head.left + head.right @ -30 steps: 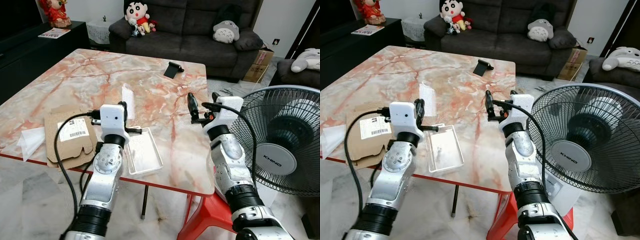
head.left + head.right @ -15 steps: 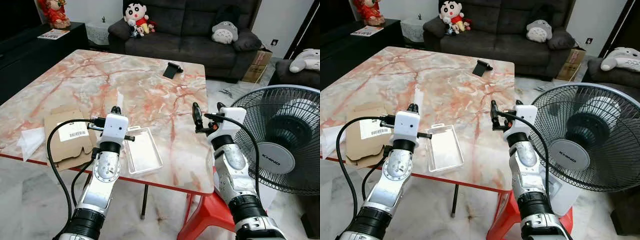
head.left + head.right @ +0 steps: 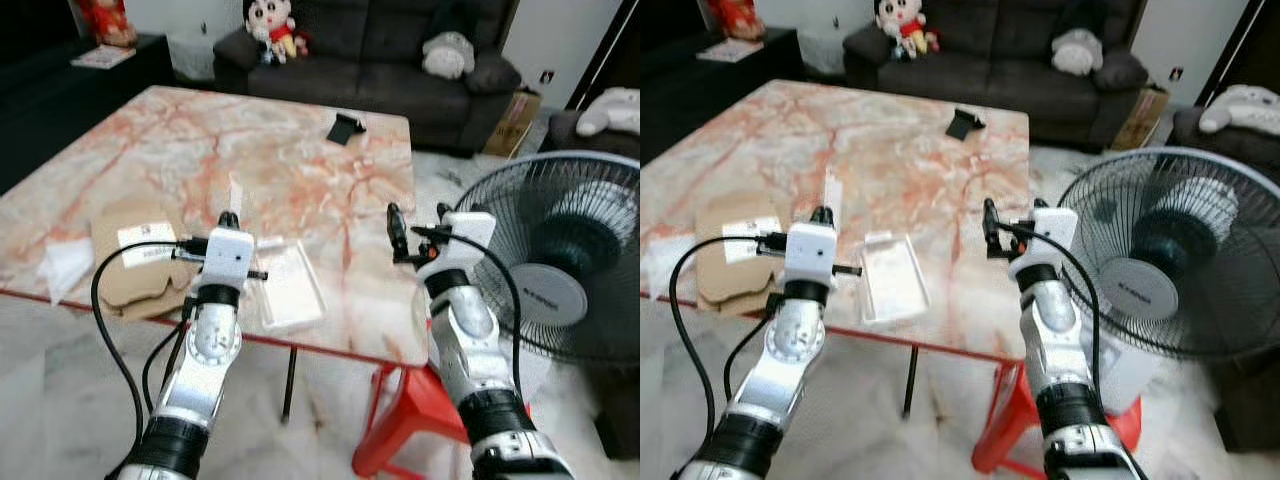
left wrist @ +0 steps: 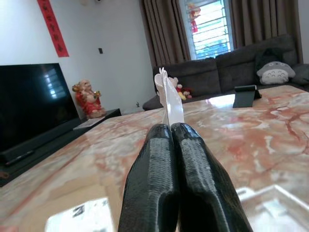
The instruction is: Picking trash to rubbish bin
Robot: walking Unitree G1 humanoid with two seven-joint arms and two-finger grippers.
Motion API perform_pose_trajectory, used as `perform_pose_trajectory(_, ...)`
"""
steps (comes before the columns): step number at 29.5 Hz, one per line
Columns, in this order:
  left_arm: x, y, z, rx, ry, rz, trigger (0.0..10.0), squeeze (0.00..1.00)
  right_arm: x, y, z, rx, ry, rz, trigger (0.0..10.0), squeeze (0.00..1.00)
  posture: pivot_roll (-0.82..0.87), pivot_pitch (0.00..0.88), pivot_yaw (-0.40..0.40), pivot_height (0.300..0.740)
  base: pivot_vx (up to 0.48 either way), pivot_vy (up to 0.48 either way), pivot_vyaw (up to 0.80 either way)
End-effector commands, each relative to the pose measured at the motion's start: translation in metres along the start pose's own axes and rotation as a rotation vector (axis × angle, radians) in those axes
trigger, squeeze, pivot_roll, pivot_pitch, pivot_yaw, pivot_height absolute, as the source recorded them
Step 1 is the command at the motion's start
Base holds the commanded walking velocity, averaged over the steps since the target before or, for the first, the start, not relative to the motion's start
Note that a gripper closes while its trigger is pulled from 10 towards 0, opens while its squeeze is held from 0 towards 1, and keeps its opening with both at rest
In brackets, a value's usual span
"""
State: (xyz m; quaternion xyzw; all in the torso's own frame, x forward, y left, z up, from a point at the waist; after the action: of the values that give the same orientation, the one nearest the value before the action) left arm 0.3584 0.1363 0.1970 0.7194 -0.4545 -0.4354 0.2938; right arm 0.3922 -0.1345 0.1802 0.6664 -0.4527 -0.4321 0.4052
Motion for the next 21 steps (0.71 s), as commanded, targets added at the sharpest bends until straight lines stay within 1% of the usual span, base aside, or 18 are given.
perform_pose_trajectory(1, 0.0013, 0.001, 0.0007, 0.011, 0.003, -0.003, 10.0, 0.0, 0.0017, 0.0012, -0.0001, 0.004, -0.003, 0.006, 10.0, 0.0, -0.03, 0.014, -0.064, 0.74, -0.27, 0.0, 0.0)
perform_pose_trajectory(7, 0.0011, 0.0006, 0.0004, 0.01, 0.004, 0.003, 10.0, 0.0, 0.0022, 0.0006, 0.0008, 0.002, -0.003, 0.007, 10.0, 0.0, -0.04, 0.007, -0.065, 0.74, -0.266, 0.0, 0.0)
perform_pose_trajectory(11, 0.002, 0.0011, 0.0003, 0.012, -0.001, 0.003, 10.0, 0.0, 0.0059, 0.0015, 0.0011, 0.003, -0.01, 0.012, 10.0, 0.0, -0.04, 0.0, -0.064, 0.74, -0.259, 0.0, 0.0)
perform_pose_trajectory(20, 0.0035, 0.0005, 0.0007, 0.012, -0.006, 0.005, 10.0, 0.0, 0.0084, -0.0017, 0.0049, -0.004, -0.015, 0.011, 10.0, 0.0, -0.04, 0.0, -0.064, 0.74, -0.247, 0.0, 0.0)
perform_pose_trajectory(21, 0.0037, -0.0001, 0.0008, 0.01, -0.007, 0.005, 10.0, 0.0, 0.0095, -0.0024, 0.0055, -0.007, -0.017, 0.013, 10.0, 0.0, -0.04, 0.01, -0.066, 0.74, -0.24, 0.0, 0.0)
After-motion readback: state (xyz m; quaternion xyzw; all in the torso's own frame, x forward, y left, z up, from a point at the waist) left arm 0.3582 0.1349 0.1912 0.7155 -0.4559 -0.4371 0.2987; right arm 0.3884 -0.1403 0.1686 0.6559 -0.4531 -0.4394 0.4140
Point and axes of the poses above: a point about 5 cm out from each wrist's last joint towards the gripper, its own z axis pointing back from the gripper into the wrist, its own y axis along the axis of the wrist's last joint, x = y × z, the point moved 3 cm from there along -z, pointing out of the wrist towards the gripper, and after that the axes turned 6 degrees about -z, right-handed, at the moved point
